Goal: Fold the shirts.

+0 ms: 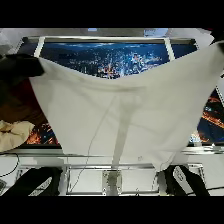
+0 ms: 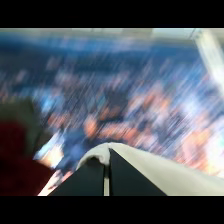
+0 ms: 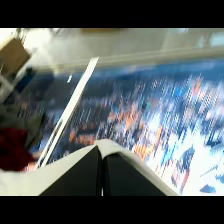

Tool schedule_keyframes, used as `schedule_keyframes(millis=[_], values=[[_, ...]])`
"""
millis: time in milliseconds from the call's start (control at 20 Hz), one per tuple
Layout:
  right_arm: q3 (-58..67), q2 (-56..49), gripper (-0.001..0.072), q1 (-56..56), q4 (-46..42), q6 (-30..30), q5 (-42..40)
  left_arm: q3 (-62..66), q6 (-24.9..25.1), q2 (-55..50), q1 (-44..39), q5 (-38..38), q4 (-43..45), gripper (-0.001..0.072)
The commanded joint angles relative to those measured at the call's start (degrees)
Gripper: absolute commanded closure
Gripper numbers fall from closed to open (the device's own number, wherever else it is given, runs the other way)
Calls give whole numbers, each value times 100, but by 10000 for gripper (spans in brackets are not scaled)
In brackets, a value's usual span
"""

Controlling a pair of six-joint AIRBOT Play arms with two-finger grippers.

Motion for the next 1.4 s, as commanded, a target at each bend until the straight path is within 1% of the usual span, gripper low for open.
schedule_keyframes(millis=[0, 50, 100, 150, 300, 450, 550, 600, 700, 800, 850, 1000, 1050, 1200, 1350], values=[[-944, -977, 689, 874, -1298, -90, -166, 31, 52, -1486, 7, 339, 881, 688], [-1222, -1257, 689, 1062, -1749, -17, -452, 31, -179, -1939, 17, 247, 1211, 688], [-1423, -1513, 690, 1158, -1943, 63, -719, 31, -356, -2323, 44, 118, 1325, 689], [-1563, -1770, 689, 1176, -1939, 76, -990, 31, -448, -2706, 92, -76, 1287, 689], [-1674, -2507, 689, 1176, -1687, 70, -1637, 37, -459, -3541, 109, -573, 1056, 689], [-1674, -2959, 689, 1174, -1510, 50, -1954, 35, -457, -3987, 109, -610, 942, 688], [-1665, -2992, 690, 1156, -1510, -120, -1928, 35, -457, -4030, 111, -437, 1233, 689], [-1622, -2990, 689, 1137, -1528, -144, -1770, 37, -457, -4026, 111, -229, 1451, 689], [-1475, -2990, 689, 1064, -1530, -282, -1132, 37, -402, -4026, 111, 317, 1655, 689], [-1482, -2983, 689, 1084, -1578, -428, -422, 35, -291, -4026, 111, 568, 1495, 690], [-1556, -2981, 689, 1121, -1631, -442, -278, 35, -254, -4028, 111, 511, 1279, 689], [-2002, -2981, 689, 1178, -1915, -435, -372, 28, 120, -4041, 111, 313, 271, 689], [-2181, -2983, 689, 1174, -1943, -435, -479, 24, 227, -4059, 111, 345, 114, 689], [-2739, -2983, 689, 1174, -2068, -435, -817, -195, 391, -4072, 111, 511, 42, 690], [-3147, -2983, 689, 1174, -2063, -435, -1292, -557, 450, -4072, 111, 551, 48, 689]])
